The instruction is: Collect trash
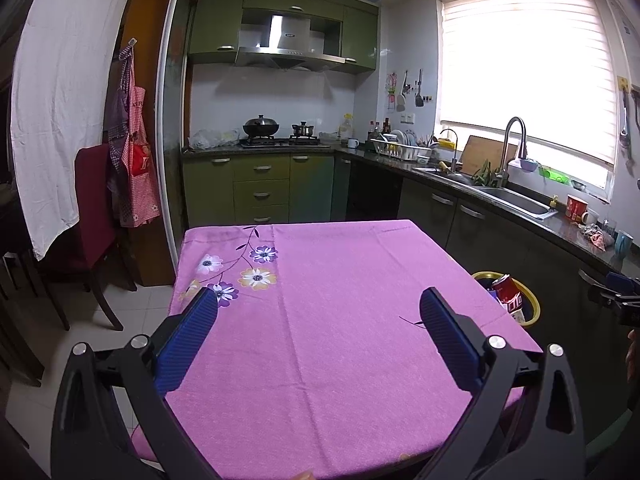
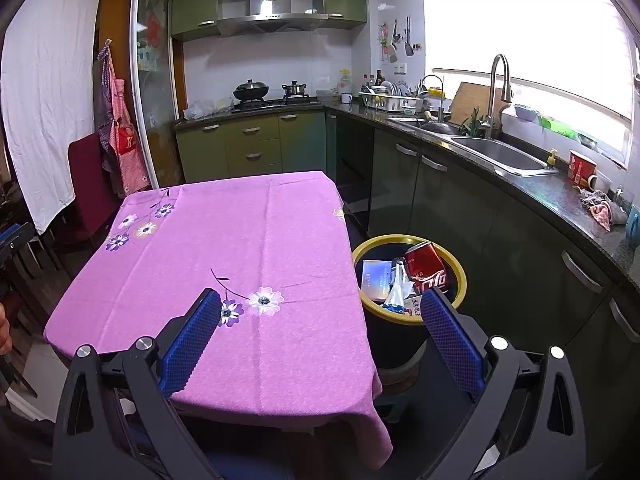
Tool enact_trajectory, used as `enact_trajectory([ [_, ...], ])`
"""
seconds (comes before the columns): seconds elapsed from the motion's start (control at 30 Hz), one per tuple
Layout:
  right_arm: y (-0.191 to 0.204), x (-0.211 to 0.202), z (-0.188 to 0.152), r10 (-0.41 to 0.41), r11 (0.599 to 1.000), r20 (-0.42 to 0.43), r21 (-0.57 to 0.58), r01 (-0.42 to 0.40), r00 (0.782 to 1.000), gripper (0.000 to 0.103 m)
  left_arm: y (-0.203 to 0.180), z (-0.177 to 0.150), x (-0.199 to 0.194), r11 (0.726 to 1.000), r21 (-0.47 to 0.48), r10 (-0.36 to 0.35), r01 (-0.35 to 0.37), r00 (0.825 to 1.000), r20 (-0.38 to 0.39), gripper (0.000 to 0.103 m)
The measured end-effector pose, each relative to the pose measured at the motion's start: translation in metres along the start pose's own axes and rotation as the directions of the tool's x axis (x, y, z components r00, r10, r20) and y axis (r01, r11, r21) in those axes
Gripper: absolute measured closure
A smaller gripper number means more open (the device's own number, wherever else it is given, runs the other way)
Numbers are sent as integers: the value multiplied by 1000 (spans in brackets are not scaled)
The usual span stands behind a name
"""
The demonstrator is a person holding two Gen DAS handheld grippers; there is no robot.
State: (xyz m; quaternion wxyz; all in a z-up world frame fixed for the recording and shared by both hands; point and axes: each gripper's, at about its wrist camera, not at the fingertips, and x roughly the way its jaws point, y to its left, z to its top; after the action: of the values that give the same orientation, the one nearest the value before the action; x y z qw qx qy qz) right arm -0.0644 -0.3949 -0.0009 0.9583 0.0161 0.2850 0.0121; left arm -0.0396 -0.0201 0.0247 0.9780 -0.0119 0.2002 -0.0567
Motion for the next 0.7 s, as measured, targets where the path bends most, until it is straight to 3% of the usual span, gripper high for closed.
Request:
enact_trajectory([
  [0.7, 3, 4, -3, 5, 1000, -4, 2, -5, 1000, 5, 0, 1, 2, 1000, 12, -10, 10, 1000, -7, 7],
])
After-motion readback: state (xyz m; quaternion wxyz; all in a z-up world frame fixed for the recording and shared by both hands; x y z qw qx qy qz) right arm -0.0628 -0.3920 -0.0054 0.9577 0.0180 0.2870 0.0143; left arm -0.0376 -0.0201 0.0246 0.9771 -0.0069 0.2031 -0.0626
